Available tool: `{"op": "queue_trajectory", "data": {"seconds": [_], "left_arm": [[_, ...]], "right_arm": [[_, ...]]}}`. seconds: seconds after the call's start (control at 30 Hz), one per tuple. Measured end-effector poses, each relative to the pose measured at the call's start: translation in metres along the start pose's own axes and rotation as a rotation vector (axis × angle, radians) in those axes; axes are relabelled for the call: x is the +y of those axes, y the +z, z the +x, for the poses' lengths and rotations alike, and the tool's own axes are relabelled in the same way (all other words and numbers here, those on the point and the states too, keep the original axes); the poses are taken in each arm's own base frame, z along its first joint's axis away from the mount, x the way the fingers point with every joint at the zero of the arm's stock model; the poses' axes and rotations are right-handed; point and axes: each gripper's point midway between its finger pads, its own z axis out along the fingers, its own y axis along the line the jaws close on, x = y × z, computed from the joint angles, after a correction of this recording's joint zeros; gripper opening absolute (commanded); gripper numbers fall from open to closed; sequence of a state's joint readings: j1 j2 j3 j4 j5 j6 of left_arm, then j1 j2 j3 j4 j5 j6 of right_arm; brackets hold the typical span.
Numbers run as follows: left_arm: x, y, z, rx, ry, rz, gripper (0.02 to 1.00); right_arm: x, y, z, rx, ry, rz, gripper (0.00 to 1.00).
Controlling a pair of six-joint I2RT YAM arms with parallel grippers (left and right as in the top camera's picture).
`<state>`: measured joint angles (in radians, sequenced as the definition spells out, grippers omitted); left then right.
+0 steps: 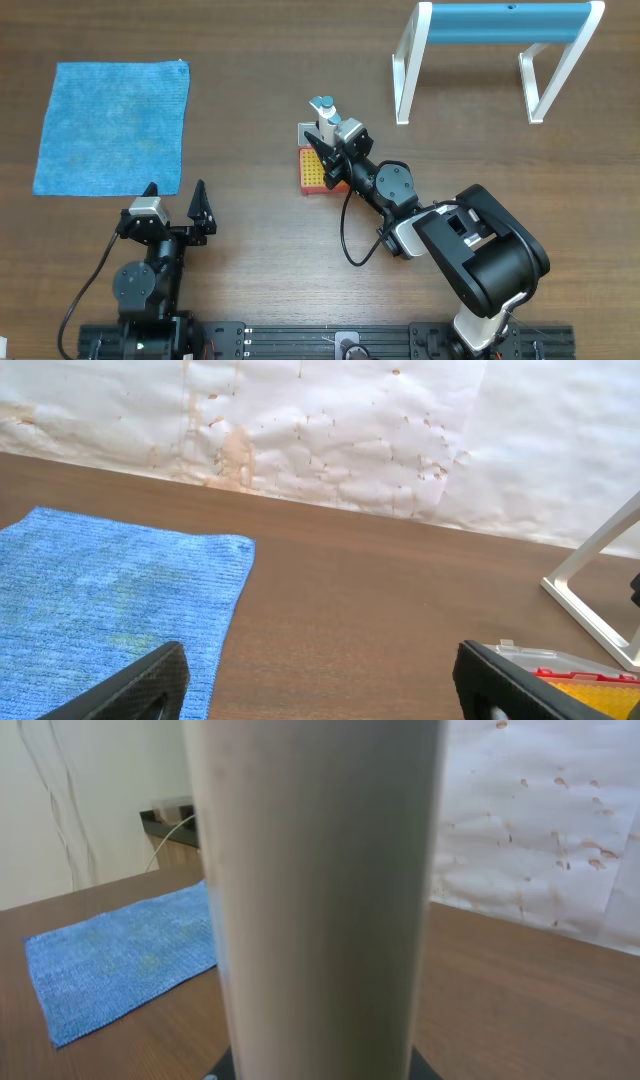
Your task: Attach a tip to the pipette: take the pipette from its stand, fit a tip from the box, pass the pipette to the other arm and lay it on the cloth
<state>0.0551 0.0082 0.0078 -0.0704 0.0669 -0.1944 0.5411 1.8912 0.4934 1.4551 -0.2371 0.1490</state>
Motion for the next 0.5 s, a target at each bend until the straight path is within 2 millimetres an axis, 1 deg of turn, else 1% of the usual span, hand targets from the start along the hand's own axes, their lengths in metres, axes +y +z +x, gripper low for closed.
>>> {"op": "queue_trajectory", "data": {"seconds": [0.27, 0.5], "left_arm": [[0.0000, 0.0000, -0.0001, 0.000, 0.000, 0.000, 0.855], [0.0000, 0.0000, 0.0000, 0.000, 0.000, 0.000, 0.855]], "right_arm": [[-0.0004, 0.0007, 0.0009, 0.000, -0.005, 0.001, 0.080], [-0.0034, 0.0042, -0.0029, -0.011, -0.015, 0.007, 0.080]]}}
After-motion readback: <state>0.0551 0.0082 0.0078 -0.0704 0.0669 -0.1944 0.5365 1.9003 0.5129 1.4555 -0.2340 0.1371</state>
